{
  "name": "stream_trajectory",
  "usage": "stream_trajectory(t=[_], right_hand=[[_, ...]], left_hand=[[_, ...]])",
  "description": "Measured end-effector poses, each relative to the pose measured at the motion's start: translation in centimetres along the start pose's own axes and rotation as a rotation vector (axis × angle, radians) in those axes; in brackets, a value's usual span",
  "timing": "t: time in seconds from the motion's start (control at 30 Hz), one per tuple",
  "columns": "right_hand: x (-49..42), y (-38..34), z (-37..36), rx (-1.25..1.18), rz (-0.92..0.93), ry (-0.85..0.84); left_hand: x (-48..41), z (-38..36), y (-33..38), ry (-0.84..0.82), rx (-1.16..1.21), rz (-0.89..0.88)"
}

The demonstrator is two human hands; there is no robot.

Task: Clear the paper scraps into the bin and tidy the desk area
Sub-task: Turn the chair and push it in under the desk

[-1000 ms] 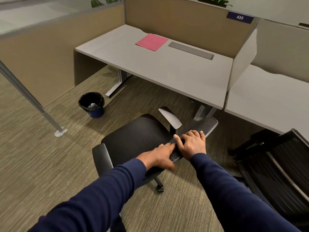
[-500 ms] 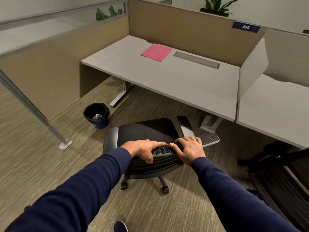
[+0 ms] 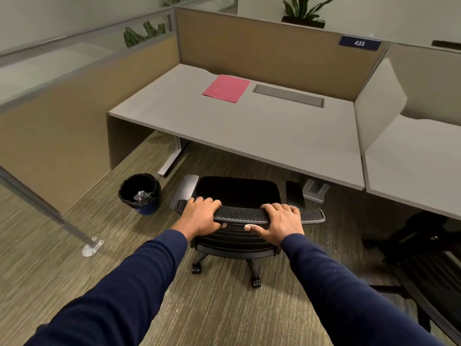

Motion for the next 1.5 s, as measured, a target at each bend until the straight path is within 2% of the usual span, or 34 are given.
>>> stream_trajectory(t=[0.33, 0.87, 1.13, 1.5], right_hand=[[-7.6, -2.8, -0.8, -0.005, -0.024, -0.040], [-20.7, -2.3, -2.2, -0.001, -0.100, 0.006], [-25.4, -0.7, -2.2, -0.017, -0.133, -0.020], [-30.0, 0.3, -2.1, -0.020, -0.164, -0.026]], left_hand=[[-7.1, 0.9, -5.4, -0.028, -0.041, 0.053], [-23.3, 1.5, -10.0, -0.144, -0.101, -0.026], [-28.8, 2.1, -10.1, -0.194, -0.112, -0.043], [-34.9, 2.4, -11.3, -0.212, -0.063, -0.241]])
Point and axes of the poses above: each hand's wrist, its own x-axis away from the middle knuckle, its own z-axis out of the back of the hand, y = z × x, the point moved 4 cm from there along -x, towards the middle knuckle, and after that the axes turned 10 degrees about y, right-handed, at the moved point
